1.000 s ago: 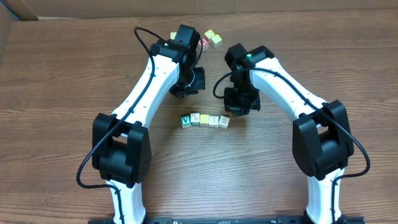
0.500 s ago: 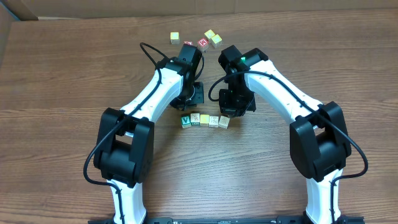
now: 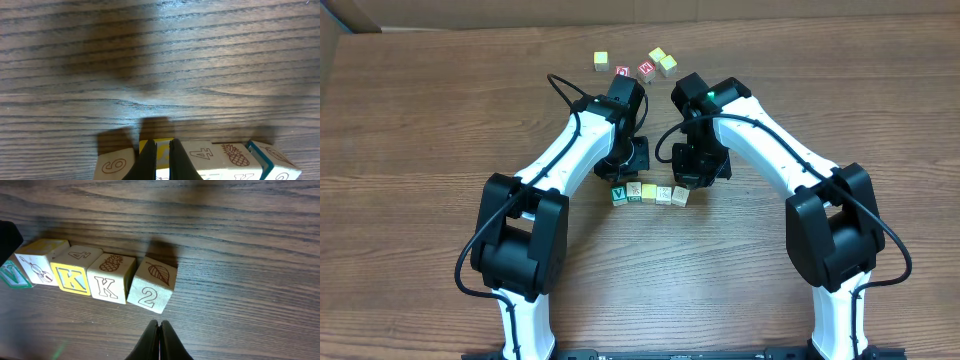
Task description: Flip 5 blocks
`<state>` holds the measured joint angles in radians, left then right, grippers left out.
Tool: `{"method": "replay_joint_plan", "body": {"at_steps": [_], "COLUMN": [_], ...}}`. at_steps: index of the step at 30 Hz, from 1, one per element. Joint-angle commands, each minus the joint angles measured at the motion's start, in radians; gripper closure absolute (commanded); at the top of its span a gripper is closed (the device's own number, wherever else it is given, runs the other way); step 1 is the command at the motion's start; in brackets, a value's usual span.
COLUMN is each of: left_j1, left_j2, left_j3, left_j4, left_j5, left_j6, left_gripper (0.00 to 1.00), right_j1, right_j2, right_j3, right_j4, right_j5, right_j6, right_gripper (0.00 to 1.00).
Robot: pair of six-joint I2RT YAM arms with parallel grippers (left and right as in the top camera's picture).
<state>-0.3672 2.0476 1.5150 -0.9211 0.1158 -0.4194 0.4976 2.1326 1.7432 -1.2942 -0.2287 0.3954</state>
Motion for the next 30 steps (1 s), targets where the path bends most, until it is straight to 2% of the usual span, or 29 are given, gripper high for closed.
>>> {"method": "replay_joint_plan", "body": {"at_steps": [1, 30], "left_j1": [-0.016, -0.042], "left_j2": [0.006, 0.008], "left_j3": [-0.008, -0.025], "left_j4": [-0.001, 0.023], "left_j5": [-0.016, -0.105], "left_j6": [0.003, -0.042], "left_gripper": [0.96, 0.96], "right_j1": [-0.001, -0.001], "right_j2": [-0.03, -0.03], "right_j3": [0.023, 0.023], "right_j4": [0.004, 0.003], "right_j5": [0.003, 0.003], "right_j6": [-0.002, -0.002], "right_gripper": [0.95, 0.95]}}
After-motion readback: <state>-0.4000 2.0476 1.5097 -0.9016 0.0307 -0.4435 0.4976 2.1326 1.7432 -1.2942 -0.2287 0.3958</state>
